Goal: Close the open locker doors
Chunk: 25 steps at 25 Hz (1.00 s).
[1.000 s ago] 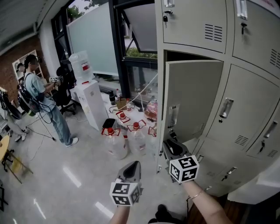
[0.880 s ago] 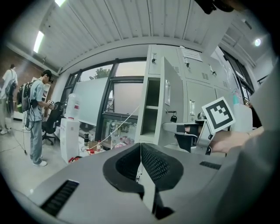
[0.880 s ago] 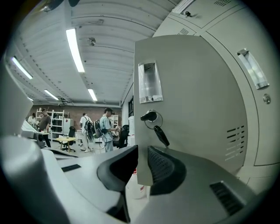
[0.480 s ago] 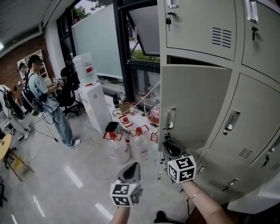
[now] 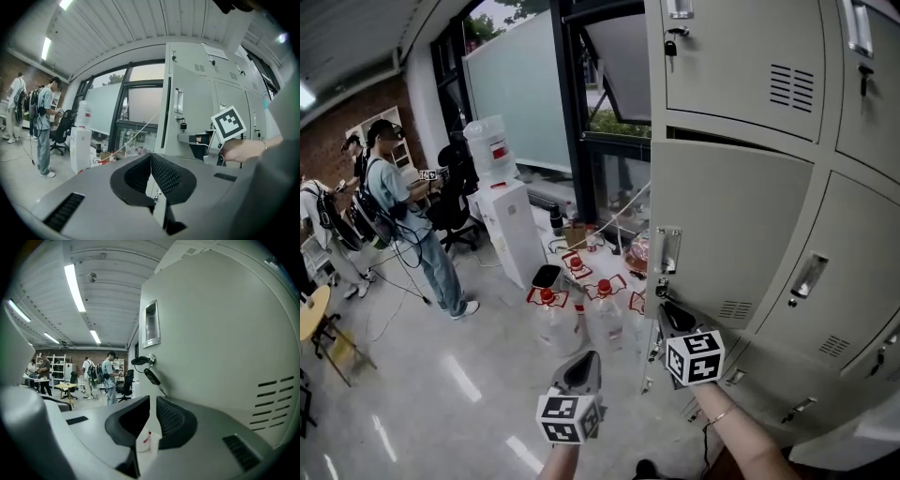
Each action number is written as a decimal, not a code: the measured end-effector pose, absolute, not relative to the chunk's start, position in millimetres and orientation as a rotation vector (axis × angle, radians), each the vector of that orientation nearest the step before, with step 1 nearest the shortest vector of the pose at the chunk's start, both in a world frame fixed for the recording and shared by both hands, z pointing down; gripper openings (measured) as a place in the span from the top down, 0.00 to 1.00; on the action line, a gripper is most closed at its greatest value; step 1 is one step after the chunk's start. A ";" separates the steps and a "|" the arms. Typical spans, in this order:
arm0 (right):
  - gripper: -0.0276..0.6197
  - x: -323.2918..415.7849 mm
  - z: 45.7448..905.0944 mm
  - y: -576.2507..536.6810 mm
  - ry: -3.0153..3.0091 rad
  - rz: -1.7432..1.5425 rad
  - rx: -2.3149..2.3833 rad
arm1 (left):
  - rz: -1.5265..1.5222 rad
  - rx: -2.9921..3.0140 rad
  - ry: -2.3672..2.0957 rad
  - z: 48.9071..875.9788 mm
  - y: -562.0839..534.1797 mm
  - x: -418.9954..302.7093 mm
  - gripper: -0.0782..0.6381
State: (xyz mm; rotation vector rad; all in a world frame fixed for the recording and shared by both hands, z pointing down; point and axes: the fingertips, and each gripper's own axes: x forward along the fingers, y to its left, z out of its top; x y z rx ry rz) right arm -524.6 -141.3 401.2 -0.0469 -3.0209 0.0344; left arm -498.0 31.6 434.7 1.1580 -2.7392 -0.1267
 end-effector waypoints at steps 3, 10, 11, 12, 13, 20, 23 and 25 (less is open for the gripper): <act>0.90 -532.1 402.0 -151.1 -3.013 0.022 -0.027 | -0.130 1.152 -2.743 435.1 28.8 -504.0 0.86; 0.90 -544.3 404.2 -173.2 -2.992 -0.025 0.020 | -0.140 1.138 -2.752 433.6 24.2 -511.4 0.86; 0.90 -545.3 405.0 -176.8 -2.988 -0.029 0.029 | -0.139 1.136 -2.752 433.7 23.8 -511.8 0.86; 0.91 -546.3 405.9 -180.4 -2.984 -0.031 0.038 | -0.138 1.134 -2.753 433.5 23.6 -512.1 0.86; 0.90 -547.0 406.7 -183.8 -2.980 -0.031 0.047 | -0.137 1.132 -2.753 433.3 23.6 -512.3 0.86; 0.90 -549.2 413.8 -205.9 -2.953 -0.023 0.102 | -0.175 1.118 -2.754 431.8 23.3 -512.6 0.86; 0.90 -551.1 414.0 -213.3 -2.950 -0.021 0.124 | -0.174 1.116 -2.759 431.2 22.8 -512.8 0.86; 0.90 -552.9 414.4 -217.9 -2.945 -0.018 0.137 | -0.172 1.111 -2.759 432.4 23.0 -513.0 0.86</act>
